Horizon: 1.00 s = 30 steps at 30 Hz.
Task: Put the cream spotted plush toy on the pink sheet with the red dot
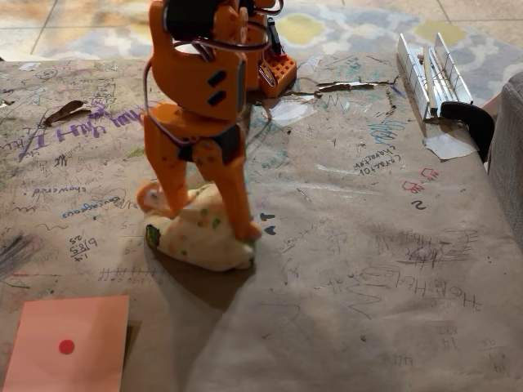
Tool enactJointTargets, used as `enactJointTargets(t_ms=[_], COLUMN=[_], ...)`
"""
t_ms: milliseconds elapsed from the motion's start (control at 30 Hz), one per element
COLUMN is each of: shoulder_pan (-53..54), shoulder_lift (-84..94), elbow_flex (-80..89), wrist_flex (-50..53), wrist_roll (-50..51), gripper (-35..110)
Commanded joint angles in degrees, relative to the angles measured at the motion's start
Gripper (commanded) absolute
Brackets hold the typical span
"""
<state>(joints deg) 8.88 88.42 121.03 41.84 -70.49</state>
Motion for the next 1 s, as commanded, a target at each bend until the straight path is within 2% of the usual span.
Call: enactJointTargets(t_ms=[0, 167, 333, 400, 533, 633, 967], shoulder_pan=[0.53, 1.76, 4.22, 5.36, 7.82, 8.70, 9.14], shoulder_lift=[2.55, 15.03, 27.77, 27.33, 21.71, 16.44, 14.59], elbow_flex=[-0.97, -0.09, 4.22, 5.10, 5.27, 3.25, 4.22], wrist_flex=[1.49, 3.16, 5.19, 5.01, 4.83, 4.83, 2.64], wrist_roll=[3.60, 5.63, 1.49, 0.62, -1.58, 0.26, 0.79], gripper=[0, 0, 0, 0, 11, 0, 0])
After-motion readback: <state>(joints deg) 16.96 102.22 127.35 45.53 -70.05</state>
